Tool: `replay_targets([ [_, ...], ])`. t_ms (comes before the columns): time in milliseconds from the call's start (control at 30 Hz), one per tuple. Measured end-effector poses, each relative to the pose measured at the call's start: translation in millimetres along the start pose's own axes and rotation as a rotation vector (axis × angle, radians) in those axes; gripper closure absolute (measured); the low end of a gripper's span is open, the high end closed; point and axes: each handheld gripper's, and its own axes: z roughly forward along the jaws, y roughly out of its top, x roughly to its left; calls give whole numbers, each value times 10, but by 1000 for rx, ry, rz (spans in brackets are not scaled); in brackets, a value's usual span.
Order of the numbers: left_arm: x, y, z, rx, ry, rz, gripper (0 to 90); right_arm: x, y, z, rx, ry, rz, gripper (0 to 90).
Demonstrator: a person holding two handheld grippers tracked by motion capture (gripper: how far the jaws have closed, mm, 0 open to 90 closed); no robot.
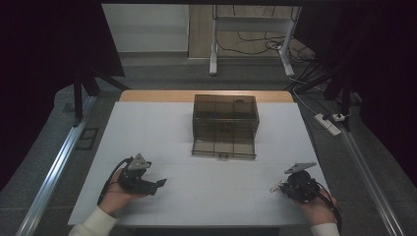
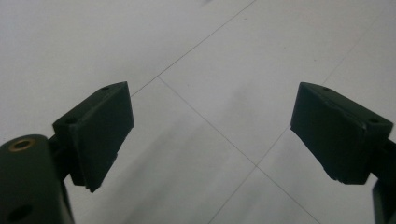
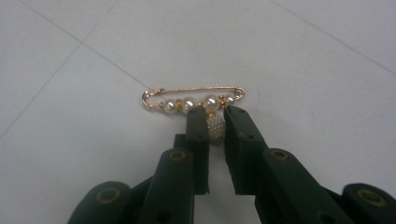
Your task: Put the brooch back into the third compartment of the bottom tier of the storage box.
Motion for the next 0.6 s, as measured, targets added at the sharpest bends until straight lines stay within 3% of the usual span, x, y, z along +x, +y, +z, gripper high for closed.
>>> replay_targets([
  [300, 5, 0, -2, -3, 2, -2, 125, -33, 13, -122, -81, -7, 9, 795],
  [600, 7, -6, -7, -3, 6, -12, 124, -35, 40, -175, -126, -6, 11, 795],
])
